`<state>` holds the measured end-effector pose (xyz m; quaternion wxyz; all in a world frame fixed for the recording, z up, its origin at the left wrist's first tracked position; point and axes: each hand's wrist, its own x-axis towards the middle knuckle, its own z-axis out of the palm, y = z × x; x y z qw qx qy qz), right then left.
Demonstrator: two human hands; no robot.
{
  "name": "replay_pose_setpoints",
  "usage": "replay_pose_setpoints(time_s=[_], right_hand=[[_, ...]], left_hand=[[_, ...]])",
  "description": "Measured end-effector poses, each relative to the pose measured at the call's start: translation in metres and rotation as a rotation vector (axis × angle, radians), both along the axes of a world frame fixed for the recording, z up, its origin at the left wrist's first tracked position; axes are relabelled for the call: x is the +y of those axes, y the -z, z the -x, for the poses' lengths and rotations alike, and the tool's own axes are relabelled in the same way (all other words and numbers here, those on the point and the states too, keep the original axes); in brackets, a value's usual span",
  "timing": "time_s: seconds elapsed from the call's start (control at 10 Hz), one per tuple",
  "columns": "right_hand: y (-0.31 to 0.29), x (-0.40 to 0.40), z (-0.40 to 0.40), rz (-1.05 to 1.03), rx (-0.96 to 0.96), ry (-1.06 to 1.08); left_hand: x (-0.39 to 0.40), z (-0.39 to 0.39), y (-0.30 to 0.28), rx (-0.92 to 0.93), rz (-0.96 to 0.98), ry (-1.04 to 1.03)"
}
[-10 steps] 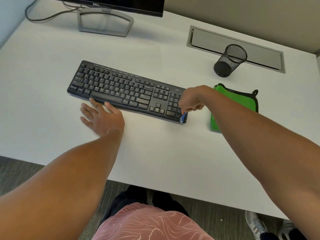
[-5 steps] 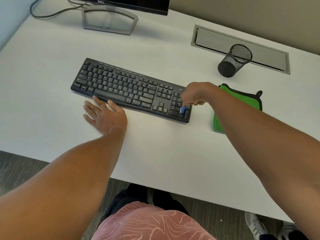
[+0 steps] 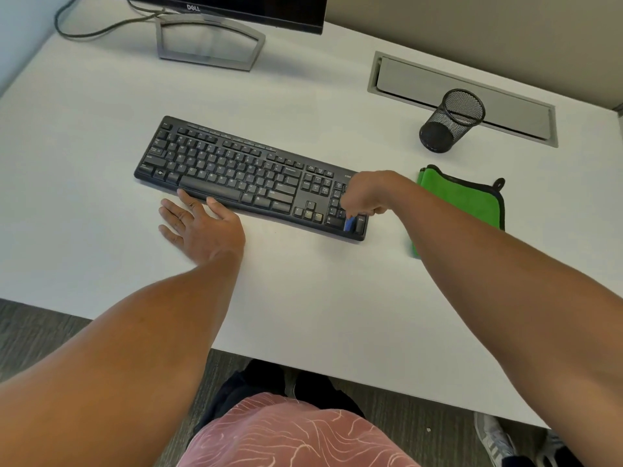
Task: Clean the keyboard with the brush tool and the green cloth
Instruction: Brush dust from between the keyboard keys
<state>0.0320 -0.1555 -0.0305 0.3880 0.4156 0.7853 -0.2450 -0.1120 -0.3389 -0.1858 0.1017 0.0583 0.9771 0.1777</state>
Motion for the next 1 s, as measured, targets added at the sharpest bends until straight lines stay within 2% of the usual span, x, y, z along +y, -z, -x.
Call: replay_pose_setpoints(time_s=[0.1,0.3,0.4,0.6,0.8,0.9,1.0], right_hand=[[-0.006,0.002,-0.001,0.101,-0.005,0.057],[-0.016,0.02,0.011,-0.166,0.171,0.057],[-0.007,0.016,0.013,-0.24,0.168,-0.007],[-0.001,0.01,0.011,0.026,0.07,0.082],[-0.009,0.013,0.019,-0.193,0.152,-0.078],[0.001,0.006,0.014,-0.079,0.046,-0.149],[-0.006,0.014,0.011,-0.05,-0.04,-0.245]], left_hand=[[0.0,-0.001,0.0,0.006,0.002,-0.001],[0.0,0.0,0.0,0.007,-0.005,-0.005],[0.0,0.0,0.0,0.008,0.001,-0.006],[0.0,0.0,0.001,0.006,-0.003,-0.007],[0.0,0.0,0.002,0.009,-0.006,-0.007],[0.0,0.0,0.002,0.01,-0.005,-0.006],[0.0,0.0,0.001,0.012,-0.005,-0.007]])
